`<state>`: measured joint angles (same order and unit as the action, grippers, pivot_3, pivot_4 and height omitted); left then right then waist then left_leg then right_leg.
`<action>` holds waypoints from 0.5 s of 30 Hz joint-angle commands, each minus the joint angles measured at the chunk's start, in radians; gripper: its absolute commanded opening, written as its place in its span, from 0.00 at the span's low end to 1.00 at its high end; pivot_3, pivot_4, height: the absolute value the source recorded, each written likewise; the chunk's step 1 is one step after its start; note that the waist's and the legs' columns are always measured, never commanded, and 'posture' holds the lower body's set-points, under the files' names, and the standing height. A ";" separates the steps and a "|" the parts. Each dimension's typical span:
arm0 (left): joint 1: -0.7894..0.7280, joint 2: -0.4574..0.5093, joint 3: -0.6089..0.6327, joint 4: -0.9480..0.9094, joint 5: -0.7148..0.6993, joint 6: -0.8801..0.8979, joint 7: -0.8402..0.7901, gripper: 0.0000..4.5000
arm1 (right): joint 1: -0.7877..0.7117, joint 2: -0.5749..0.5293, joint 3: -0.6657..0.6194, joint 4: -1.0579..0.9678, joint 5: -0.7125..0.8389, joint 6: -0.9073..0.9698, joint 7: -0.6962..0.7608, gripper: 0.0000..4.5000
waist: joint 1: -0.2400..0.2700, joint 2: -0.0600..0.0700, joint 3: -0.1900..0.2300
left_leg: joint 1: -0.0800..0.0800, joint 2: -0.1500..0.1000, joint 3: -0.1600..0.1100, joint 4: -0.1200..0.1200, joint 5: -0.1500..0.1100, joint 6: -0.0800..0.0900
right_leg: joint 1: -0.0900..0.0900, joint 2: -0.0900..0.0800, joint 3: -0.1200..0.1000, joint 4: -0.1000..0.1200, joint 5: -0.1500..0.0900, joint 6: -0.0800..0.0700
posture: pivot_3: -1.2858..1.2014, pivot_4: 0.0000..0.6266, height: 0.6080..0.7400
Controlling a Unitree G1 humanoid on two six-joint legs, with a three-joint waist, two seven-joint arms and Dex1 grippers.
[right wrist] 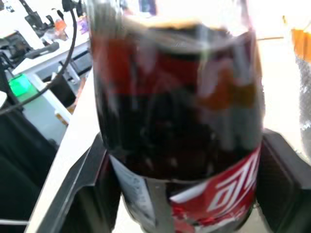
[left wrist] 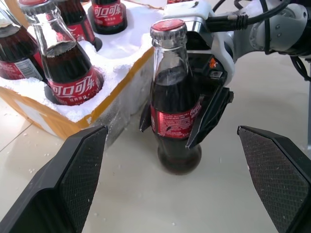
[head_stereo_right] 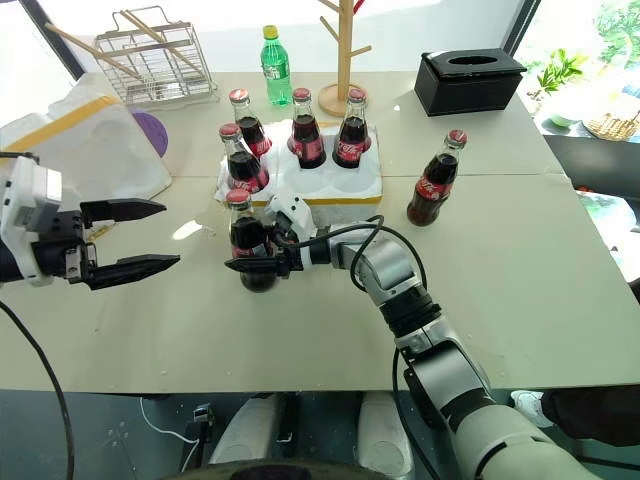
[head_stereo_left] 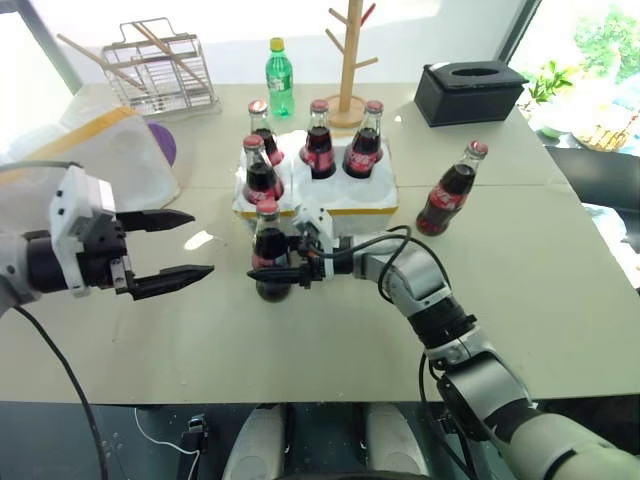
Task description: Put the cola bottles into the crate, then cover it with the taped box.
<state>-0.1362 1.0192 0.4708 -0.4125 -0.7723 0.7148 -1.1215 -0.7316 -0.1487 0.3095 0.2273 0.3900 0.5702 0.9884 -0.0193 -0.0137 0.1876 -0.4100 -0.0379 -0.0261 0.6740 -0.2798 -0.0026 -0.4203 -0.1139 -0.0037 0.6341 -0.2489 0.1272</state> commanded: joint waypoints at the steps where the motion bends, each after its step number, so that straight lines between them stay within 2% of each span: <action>1: 0.005 -0.001 0.011 -0.021 -0.022 -0.007 0.004 1.00 | -0.015 0.000 -0.070 -0.136 0.107 0.059 0.036 0.63 | 0.000 0.000 0.000 | 0.000 0.000 0.000 0.000 0.000 0.000 | 0.000 0.000 0.000 0.000 0.000 0.000 | 0.52 0.24 1.00; 6: -0.014 -0.031 0.006 -0.026 -0.081 0.021 0.045 1.00 | -0.081 -0.066 -0.193 -0.253 0.246 0.227 0.030 0.63 | 0.001 0.000 0.000 | -0.001 0.000 0.000 -0.003 0.000 0.000 | -0.001 0.000 0.000 0.000 0.000 0.000 | 0.52 0.24 1.00; 9: -0.041 -0.051 -0.009 -0.032 -0.111 0.036 0.080 1.00 | -0.172 -0.111 -0.265 -0.240 0.281 0.262 0.007 0.63 | 0.003 0.000 0.000 | -0.001 0.000 0.000 -0.005 0.000 0.000 | -0.002 0.000 0.000 0.000 0.000 -0.001 | 0.52 0.24 1.00; 11: -0.063 -0.068 -0.023 -0.036 -0.134 0.044 0.106 1.00 | -0.254 -0.131 -0.294 -0.169 0.251 0.240 -0.028 0.63 | 0.002 0.000 0.000 | -0.001 0.000 0.000 -0.006 0.000 0.000 | -0.004 0.000 0.000 0.000 0.000 -0.001 | 0.52 0.24 1.00; 15: -0.093 -0.091 -0.050 -0.044 -0.147 0.047 0.140 1.00 | -0.363 -0.143 -0.265 0.021 0.100 0.086 -0.088 0.63 | -0.005 0.000 0.000 | 0.000 0.000 0.001 -0.007 0.001 -0.002 | -0.006 0.001 0.000 0.000 0.001 -0.001 | 0.52 0.24 1.00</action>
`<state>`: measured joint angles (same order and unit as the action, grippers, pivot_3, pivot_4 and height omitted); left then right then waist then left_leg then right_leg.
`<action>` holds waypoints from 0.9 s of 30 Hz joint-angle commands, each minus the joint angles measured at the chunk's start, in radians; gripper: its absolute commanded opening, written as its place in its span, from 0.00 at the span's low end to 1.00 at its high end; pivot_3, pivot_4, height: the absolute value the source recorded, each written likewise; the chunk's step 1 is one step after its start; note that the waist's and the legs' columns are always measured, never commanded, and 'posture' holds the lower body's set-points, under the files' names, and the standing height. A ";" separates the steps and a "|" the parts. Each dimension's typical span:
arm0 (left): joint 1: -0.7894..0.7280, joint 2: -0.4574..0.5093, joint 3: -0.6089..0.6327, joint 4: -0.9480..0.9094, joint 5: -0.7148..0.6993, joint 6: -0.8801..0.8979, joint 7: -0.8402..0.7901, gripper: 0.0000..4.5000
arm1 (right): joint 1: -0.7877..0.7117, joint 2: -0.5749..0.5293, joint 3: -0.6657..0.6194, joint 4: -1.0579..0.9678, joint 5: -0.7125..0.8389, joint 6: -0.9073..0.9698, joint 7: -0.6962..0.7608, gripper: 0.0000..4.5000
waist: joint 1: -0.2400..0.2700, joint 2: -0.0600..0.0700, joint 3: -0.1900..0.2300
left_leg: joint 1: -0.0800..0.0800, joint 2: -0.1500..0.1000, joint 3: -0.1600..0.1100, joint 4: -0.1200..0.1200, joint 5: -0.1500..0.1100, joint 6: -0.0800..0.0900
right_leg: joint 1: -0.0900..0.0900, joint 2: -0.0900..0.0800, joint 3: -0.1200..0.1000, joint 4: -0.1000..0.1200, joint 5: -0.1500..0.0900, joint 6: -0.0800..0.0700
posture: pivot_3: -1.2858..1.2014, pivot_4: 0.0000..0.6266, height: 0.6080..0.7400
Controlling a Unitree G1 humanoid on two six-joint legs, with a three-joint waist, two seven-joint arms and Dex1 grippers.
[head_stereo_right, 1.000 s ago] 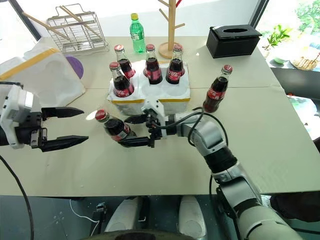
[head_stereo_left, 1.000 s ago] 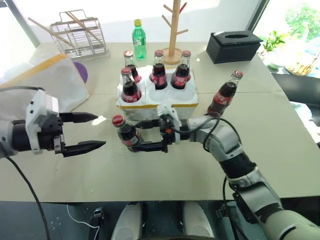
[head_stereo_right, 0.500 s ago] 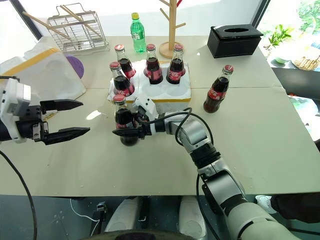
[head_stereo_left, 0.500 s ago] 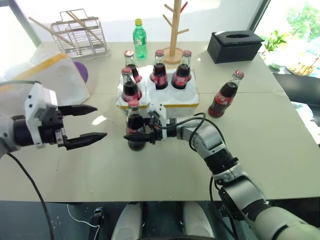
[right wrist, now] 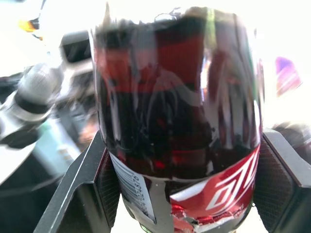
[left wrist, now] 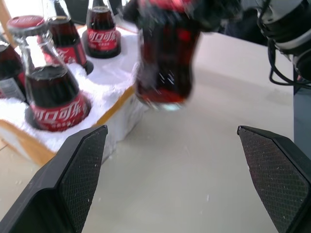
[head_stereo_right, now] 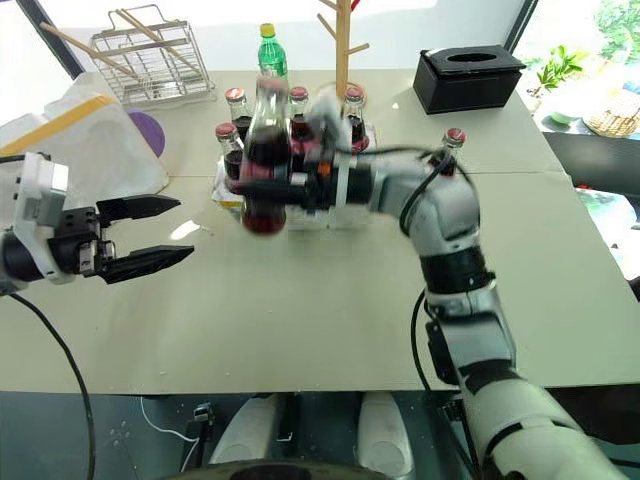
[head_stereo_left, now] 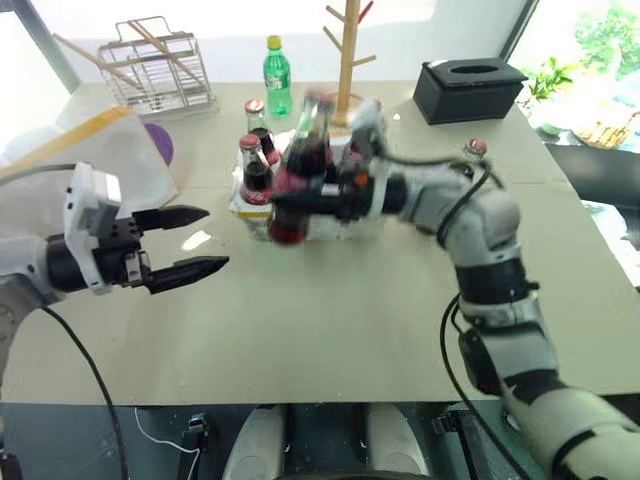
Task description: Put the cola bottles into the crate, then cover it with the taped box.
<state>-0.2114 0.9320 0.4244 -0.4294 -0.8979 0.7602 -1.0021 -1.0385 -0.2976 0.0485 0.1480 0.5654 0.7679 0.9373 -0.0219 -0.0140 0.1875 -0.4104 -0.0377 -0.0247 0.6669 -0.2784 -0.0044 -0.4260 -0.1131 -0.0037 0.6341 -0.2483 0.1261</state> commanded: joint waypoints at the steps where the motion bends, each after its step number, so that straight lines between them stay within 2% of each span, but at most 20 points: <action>1: -0.020 -0.006 -0.009 -0.028 -0.022 -0.002 0.024 1.00 | -0.077 0.011 -0.002 0.156 -0.100 -0.141 -0.051 0.63 | -0.003 0.000 0.000 | 0.000 0.000 0.001 -0.001 0.000 -0.001 | 0.000 0.000 0.000 0.000 0.000 0.000 | 0.52 0.24 1.00; 4: -0.021 -0.009 -0.021 -0.031 -0.018 -0.012 0.033 1.00 | -0.104 0.027 0.031 0.285 -0.190 -0.248 -0.074 0.63 | -0.006 0.000 0.000 | 0.000 0.000 0.002 -0.001 0.002 -0.003 | -0.001 0.000 0.000 0.000 0.000 0.000 | 0.52 0.24 1.00; 14: -0.019 -0.013 -0.030 -0.034 -0.008 -0.030 0.051 1.00 | -0.032 0.096 0.104 0.467 -0.340 -0.410 -0.089 0.63 | -0.024 0.000 0.000 | -0.001 0.000 0.002 -0.001 0.002 -0.003 | -0.002 -0.001 0.000 0.000 0.000 0.000 | 0.52 0.24 1.00; 16: -0.022 -0.019 -0.039 -0.037 -0.007 -0.032 0.057 1.00 | -0.022 0.111 0.100 0.502 -0.357 -0.415 -0.115 0.85 | -0.026 0.000 0.000 | 0.000 0.000 0.002 -0.001 0.002 -0.003 | -0.001 -0.001 0.000 0.000 0.000 0.000 | 0.52 0.24 1.00; 18: -0.034 -0.025 -0.055 -0.037 -0.008 -0.032 0.062 1.00 | -0.009 0.113 0.095 0.495 -0.370 -0.419 -0.132 0.99 | -0.025 0.000 0.000 | 0.001 0.000 0.003 -0.001 0.002 -0.004 | 0.000 -0.001 0.000 0.000 0.000 0.000 | 0.52 0.24 1.00; 22: -0.068 -0.047 -0.101 -0.034 -0.009 -0.031 0.064 1.00 | 0.051 0.064 0.044 0.314 -0.329 -0.322 -0.145 0.99 | -0.018 0.000 0.000 | 0.001 0.000 0.002 -0.001 0.003 -0.005 | 0.000 0.000 0.000 0.000 0.000 -0.001 | 0.52 0.24 1.00; 27: -0.115 -0.078 -0.159 -0.009 0.002 -0.036 0.051 1.00 | 0.212 -0.061 -0.061 -0.192 -0.142 0.002 -0.150 0.99 | 0.005 0.000 0.000 | 0.000 0.000 0.001 -0.001 0.003 -0.005 | -0.001 -0.001 0.000 0.001 0.001 -0.002 | 0.52 0.24 1.00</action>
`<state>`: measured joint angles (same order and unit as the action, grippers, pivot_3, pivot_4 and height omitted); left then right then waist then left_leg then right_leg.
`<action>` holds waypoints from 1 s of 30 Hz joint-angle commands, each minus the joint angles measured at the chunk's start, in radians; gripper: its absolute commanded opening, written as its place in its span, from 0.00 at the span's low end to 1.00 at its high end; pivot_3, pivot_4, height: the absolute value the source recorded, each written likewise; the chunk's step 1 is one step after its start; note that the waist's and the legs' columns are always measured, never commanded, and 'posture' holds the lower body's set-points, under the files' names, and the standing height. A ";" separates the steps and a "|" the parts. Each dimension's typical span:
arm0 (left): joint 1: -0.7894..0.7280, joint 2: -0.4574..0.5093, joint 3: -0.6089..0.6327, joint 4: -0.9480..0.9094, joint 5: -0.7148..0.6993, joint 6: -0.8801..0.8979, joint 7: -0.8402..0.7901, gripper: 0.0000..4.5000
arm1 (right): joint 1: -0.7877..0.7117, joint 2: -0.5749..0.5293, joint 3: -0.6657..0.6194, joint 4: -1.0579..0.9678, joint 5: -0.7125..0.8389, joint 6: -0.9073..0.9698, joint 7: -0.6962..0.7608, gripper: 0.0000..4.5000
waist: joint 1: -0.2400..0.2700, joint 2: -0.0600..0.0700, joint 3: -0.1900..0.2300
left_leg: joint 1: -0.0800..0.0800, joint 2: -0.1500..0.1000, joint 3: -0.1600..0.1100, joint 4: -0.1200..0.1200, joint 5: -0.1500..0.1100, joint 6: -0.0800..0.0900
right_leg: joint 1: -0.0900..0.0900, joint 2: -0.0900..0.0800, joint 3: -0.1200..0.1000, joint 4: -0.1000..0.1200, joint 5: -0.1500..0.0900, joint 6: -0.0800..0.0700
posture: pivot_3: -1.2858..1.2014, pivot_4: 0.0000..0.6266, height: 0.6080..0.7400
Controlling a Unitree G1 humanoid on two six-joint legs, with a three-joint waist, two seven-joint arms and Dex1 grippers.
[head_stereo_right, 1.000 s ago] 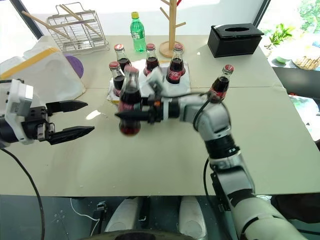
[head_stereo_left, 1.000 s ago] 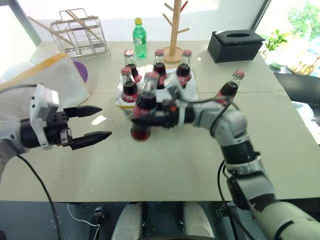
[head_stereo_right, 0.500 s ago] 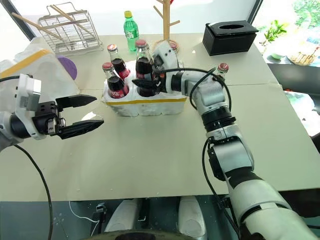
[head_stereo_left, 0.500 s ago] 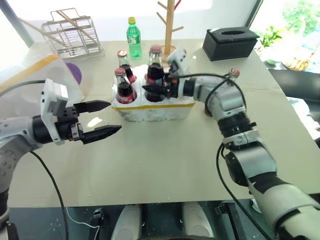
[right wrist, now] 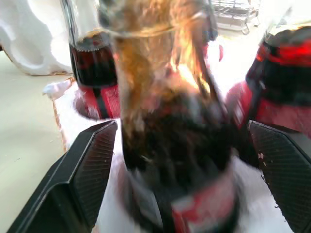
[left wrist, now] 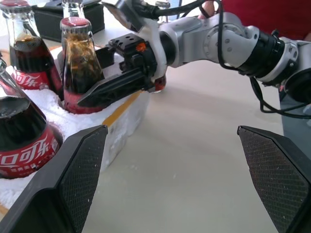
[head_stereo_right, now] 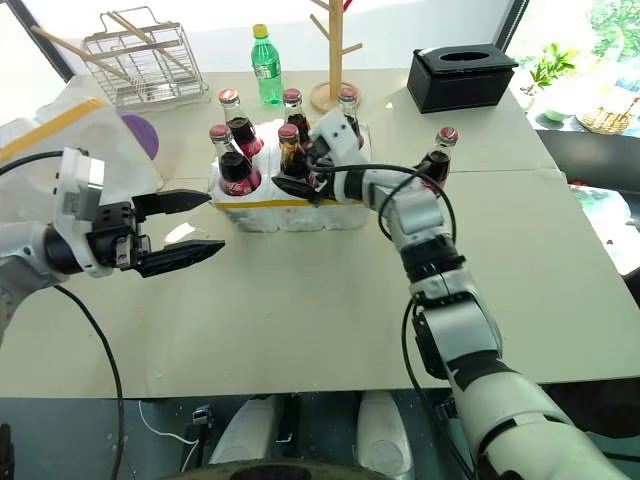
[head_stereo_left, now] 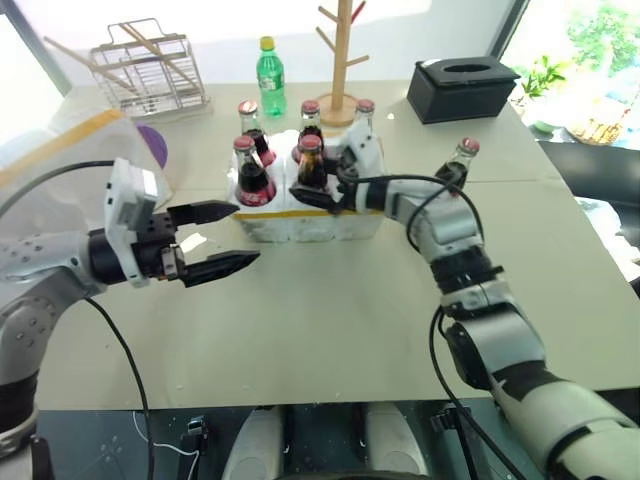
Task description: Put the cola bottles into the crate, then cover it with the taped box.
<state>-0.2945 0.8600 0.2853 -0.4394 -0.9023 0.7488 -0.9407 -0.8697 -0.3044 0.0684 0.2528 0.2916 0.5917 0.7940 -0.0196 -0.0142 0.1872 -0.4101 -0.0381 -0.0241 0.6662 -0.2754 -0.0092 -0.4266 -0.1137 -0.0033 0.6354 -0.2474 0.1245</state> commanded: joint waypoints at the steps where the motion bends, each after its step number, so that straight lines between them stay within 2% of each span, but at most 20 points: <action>1: -0.041 -0.010 -0.037 0.011 0.017 -0.032 -0.020 1.00 | 0.074 -0.079 -0.113 -0.385 0.189 0.256 -0.012 0.99 | 0.006 0.000 0.000 | 0.000 0.000 0.000 0.000 0.000 0.000 | 0.000 0.000 0.000 0.000 0.000 0.000 | 0.52 0.24 1.00; 4: -0.093 -0.033 -0.106 0.063 0.067 -0.066 -0.051 1.00 | 0.187 -0.166 -0.214 -0.600 0.332 0.456 -0.037 0.99 | 0.009 0.000 0.000 | 0.000 0.000 0.000 0.000 0.000 0.001 | 0.000 0.000 0.000 -0.001 0.000 0.000 | 0.52 0.24 1.00; 7: -0.169 -0.071 -0.172 0.115 0.111 -0.093 -0.069 1.00 | 0.328 -0.259 -0.295 -0.727 0.343 0.515 -0.092 0.99 | 0.011 -0.001 -0.001 | 0.000 0.000 0.001 0.001 -0.004 0.008 | 0.002 0.000 0.000 -0.002 0.000 0.000 | 0.52 0.24 1.00; 10: -0.211 -0.092 -0.199 0.135 0.128 -0.103 -0.086 1.00 | 0.429 -0.300 -0.372 -0.766 0.324 0.517 -0.158 0.99 | 0.009 -0.001 -0.001 | 0.000 -0.001 0.001 0.002 -0.004 0.009 | 0.004 0.000 0.000 -0.003 0.000 0.000 | 0.52 0.24 1.00; 13: -0.224 -0.100 -0.202 0.118 0.114 -0.089 -0.089 1.00 | 0.583 -0.344 -0.420 -0.736 0.220 0.415 -0.216 0.99 | 0.006 -0.001 -0.001 | 0.001 -0.001 0.003 0.001 -0.003 0.010 | 0.003 0.000 0.000 -0.003 0.000 0.000 | 0.52 0.24 1.00; 15: -0.222 -0.103 -0.202 0.108 0.110 -0.083 -0.088 1.00 | 0.626 -0.338 -0.440 -0.719 0.202 0.364 -0.241 0.99 | 0.005 -0.001 -0.001 | 0.001 0.000 0.003 0.001 -0.004 0.010 | 0.003 0.001 0.000 -0.003 0.000 0.000 | 0.52 0.24 1.00; 20: -0.201 -0.100 -0.217 0.079 0.120 -0.082 -0.092 1.00 | 0.573 -0.225 -0.441 -0.644 0.193 0.271 -0.341 0.99 | 0.000 -0.001 -0.001 | 0.003 0.001 0.006 0.001 -0.003 0.009 | 0.003 0.001 0.001 -0.002 0.000 0.000 | 0.52 0.24 1.00; 30: -0.171 -0.103 -0.234 0.033 0.138 -0.080 -0.077 1.00 | 0.437 -0.176 -0.390 -0.401 0.121 0.130 -0.427 0.99 | 0.008 -0.001 -0.001 | 0.002 0.001 0.004 0.001 -0.003 0.009 | 0.003 0.001 0.001 -0.002 0.000 0.000 | 0.52 0.24 1.00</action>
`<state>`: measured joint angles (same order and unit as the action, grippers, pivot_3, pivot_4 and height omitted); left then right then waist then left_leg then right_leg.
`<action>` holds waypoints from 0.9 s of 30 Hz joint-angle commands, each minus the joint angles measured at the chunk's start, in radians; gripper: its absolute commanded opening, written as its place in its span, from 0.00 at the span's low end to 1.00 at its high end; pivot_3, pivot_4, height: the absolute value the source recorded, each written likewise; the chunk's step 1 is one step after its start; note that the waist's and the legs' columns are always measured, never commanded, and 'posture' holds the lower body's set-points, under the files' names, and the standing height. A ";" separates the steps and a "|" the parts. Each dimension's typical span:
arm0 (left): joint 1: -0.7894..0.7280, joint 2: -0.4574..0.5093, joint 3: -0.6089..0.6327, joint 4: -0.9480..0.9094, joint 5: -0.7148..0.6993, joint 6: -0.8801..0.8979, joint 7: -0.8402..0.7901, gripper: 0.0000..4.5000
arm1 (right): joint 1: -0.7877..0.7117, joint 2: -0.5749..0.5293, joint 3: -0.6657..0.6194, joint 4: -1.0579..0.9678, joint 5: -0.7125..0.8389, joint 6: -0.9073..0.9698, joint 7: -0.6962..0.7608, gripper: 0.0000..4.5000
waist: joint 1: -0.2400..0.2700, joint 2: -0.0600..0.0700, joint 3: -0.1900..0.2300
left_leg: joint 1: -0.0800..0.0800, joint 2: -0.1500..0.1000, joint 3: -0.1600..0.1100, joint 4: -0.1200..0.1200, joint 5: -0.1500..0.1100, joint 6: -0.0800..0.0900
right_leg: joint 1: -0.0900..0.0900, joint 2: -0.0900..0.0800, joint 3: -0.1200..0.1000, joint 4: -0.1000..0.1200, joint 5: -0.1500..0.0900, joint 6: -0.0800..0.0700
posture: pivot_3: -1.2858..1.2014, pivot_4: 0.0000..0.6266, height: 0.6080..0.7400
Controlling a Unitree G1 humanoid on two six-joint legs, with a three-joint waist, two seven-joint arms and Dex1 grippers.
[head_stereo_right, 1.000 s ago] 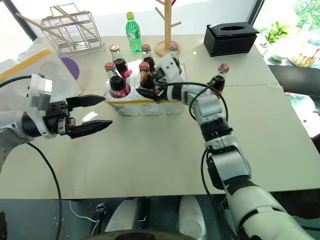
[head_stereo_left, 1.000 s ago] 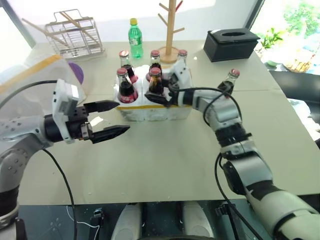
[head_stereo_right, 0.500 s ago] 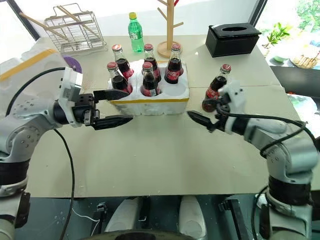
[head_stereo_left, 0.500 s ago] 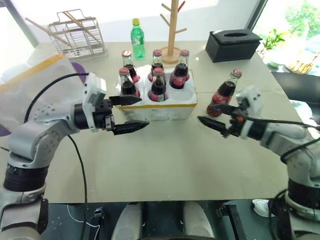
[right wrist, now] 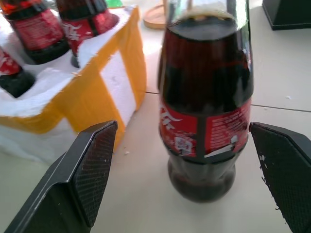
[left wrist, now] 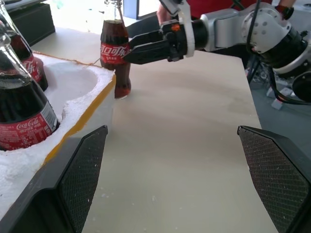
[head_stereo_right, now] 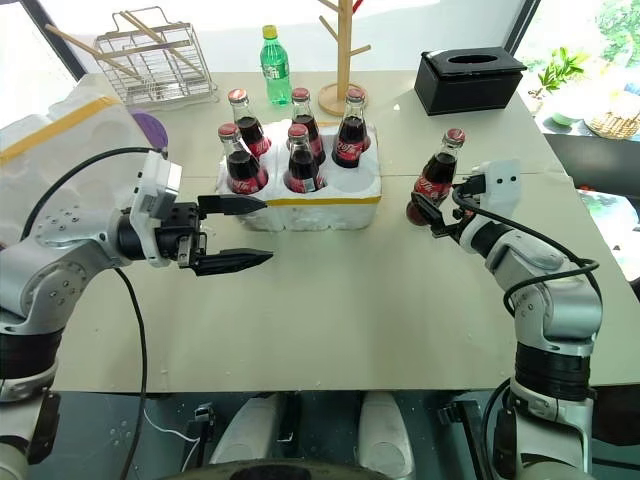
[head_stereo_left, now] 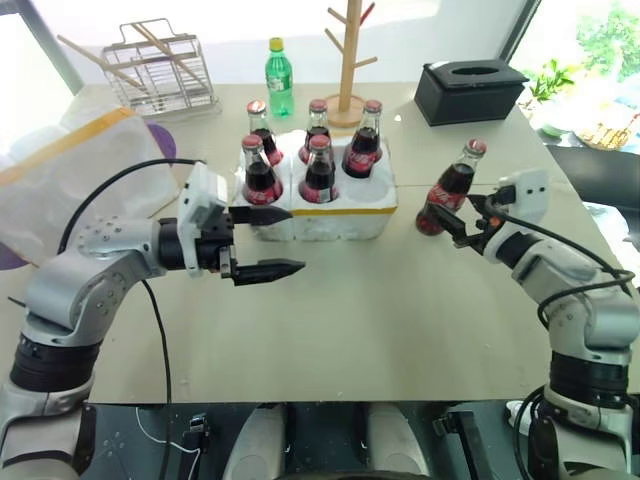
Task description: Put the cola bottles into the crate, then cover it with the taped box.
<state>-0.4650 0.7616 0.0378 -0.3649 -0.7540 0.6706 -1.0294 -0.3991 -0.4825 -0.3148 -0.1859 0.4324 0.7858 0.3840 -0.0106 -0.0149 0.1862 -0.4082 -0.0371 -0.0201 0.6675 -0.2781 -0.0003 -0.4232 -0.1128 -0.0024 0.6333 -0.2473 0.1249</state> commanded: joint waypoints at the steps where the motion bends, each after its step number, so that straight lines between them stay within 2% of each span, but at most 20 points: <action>1: -0.001 -0.008 0.015 -0.043 -0.012 0.000 0.016 1.00 | -0.041 0.003 -0.006 0.055 -0.022 -0.077 -0.017 0.99 | -0.001 0.000 0.000 | 0.000 0.000 0.000 0.000 0.000 0.000 | 0.000 0.000 0.000 0.000 0.000 0.000 | 0.52 0.24 1.00; 12: -0.004 -0.021 0.025 -0.039 -0.010 -0.001 0.042 1.00 | -0.169 0.029 0.039 0.265 -0.041 -0.188 0.006 0.99 | -0.003 0.000 0.000 | 0.000 0.000 0.000 0.000 0.000 0.000 | 0.000 0.000 0.000 0.000 0.000 0.000 | 0.52 0.24 1.00; 13: -0.004 -0.021 0.025 -0.038 -0.008 -0.001 0.043 1.00 | -0.175 0.029 0.040 0.274 -0.044 -0.191 0.004 0.88 | -0.003 0.000 0.000 | 0.000 0.000 0.000 0.000 0.000 0.000 | 0.000 0.000 0.000 0.000 0.000 0.000 | 0.52 0.24 1.00; 14: -0.004 -0.020 0.025 -0.038 -0.008 -0.002 0.043 1.00 | -0.177 0.028 0.041 0.278 -0.043 -0.191 0.004 0.82 | -0.003 0.000 0.000 | 0.000 0.000 0.000 0.000 0.000 0.000 | 0.000 0.000 0.000 0.000 0.000 0.000 | 0.52 0.24 1.00; 16: -0.004 -0.019 0.030 -0.038 -0.010 0.000 0.047 1.00 | -0.174 0.023 0.042 0.263 -0.033 -0.186 0.015 0.60 | -0.003 0.000 0.000 | 0.000 0.000 0.000 0.000 0.000 0.000 | 0.000 0.000 0.000 0.000 0.000 0.000 | 0.52 0.24 1.00; 23: 0.006 -0.003 0.079 -0.032 -0.022 0.014 0.070 1.00 | -0.217 -0.030 0.009 0.137 0.062 -0.128 0.091 0.58 | -0.006 0.002 0.001 | 0.000 0.000 0.000 0.000 0.000 0.000 | -0.001 0.000 0.000 0.000 0.000 0.000 | 0.52 0.24 1.00; 27: 0.022 0.011 0.140 -0.045 -0.065 0.046 0.098 1.00 | -0.335 -0.061 0.013 0.095 0.118 -0.085 0.116 0.58 | -0.010 0.003 0.002 | -0.001 0.000 0.001 0.000 0.000 0.000 | -0.002 0.000 0.000 0.000 0.000 0.000 | 0.52 0.24 1.00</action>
<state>-0.4429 0.7590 0.1251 -0.3781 -0.7905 0.7093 -0.9442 -0.6435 -0.5224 -0.2727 0.0225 0.4974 0.7189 0.4765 -0.0209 -0.0116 0.1881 -0.4089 -0.0367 -0.0188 0.6673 -0.2780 -0.0004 -0.4252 -0.1126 -0.0022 0.6333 -0.2473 0.1249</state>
